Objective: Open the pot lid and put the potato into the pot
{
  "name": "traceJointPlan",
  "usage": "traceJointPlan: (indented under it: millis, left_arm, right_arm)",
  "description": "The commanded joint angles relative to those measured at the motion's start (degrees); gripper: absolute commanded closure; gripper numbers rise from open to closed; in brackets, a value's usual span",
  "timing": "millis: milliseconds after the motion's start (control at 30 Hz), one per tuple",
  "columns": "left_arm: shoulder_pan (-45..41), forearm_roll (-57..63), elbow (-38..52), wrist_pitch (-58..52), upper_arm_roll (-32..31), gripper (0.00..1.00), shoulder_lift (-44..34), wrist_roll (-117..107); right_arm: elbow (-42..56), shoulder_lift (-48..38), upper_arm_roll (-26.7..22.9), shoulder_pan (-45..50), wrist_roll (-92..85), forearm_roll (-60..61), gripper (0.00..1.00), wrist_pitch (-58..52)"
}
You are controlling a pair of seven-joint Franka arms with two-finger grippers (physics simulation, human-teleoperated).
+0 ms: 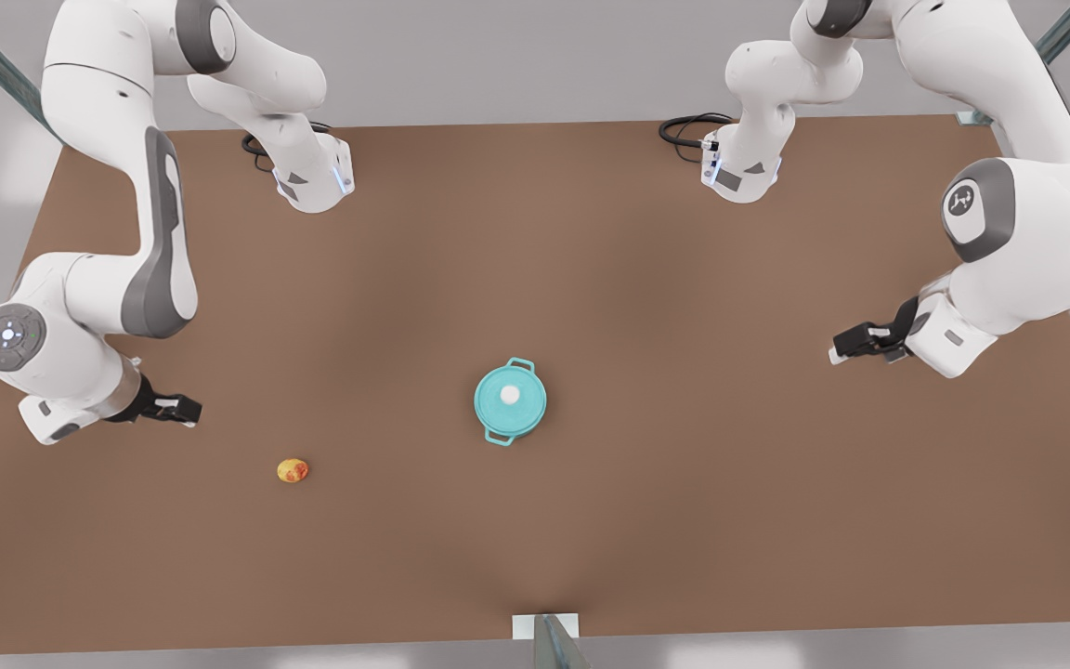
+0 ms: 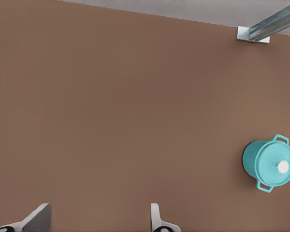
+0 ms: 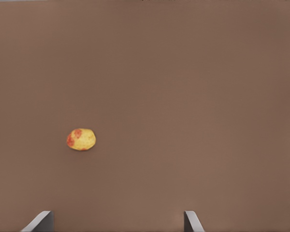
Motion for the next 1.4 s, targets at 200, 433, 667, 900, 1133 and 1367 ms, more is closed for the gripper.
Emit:
traceJointPlan:
  millis: [200, 433, 667, 900, 1133, 1367]
  left_arm:
    - [-20.97, 7.38, 4.10, 1.13, -0.86, 0.00, 4.16, -20.16]
    - [-38.91, 11.07, 18.77, 20.46, -0.68, 0.00, 27.98, -64.82]
    - [-40.31, 15.82, 23.27, 32.77, -0.15, 0.00, 37.66, -65.80]
    - [-43.13, 17.84, 21.51, 32.06, -0.51, 0.00, 40.64, -66.32]
    - [-43.30, 17.84, 21.51, 32.77, -0.51, 0.00, 42.31, -66.15]
    - [-44.09, 18.72, 20.28, 32.77, -0.59, 0.00, 42.66, -65.97]
  right_arm:
    - [0.47, 4.64, 0.79, 3.46, 56.80, 2.28, 0.00, 1.02]
    - [-5.94, 7.54, 0.88, 7.76, 79.23, 2.02, 0.00, 13.75]
    - [-7.27, 11.85, 0.70, 8.29, 80.99, 2.82, 0.00, 20.71]
    - [-5.26, 16.94, -0.09, 7.94, 80.99, 2.99, 0.00, 25.19]
    - [-3.58, 21.34, 0.00, 5.39, 80.37, 1.94, 0.00, 27.04]
    - [-3.05, 23.45, 0.17, 5.57, 77.03, 1.58, 0.00, 27.04]
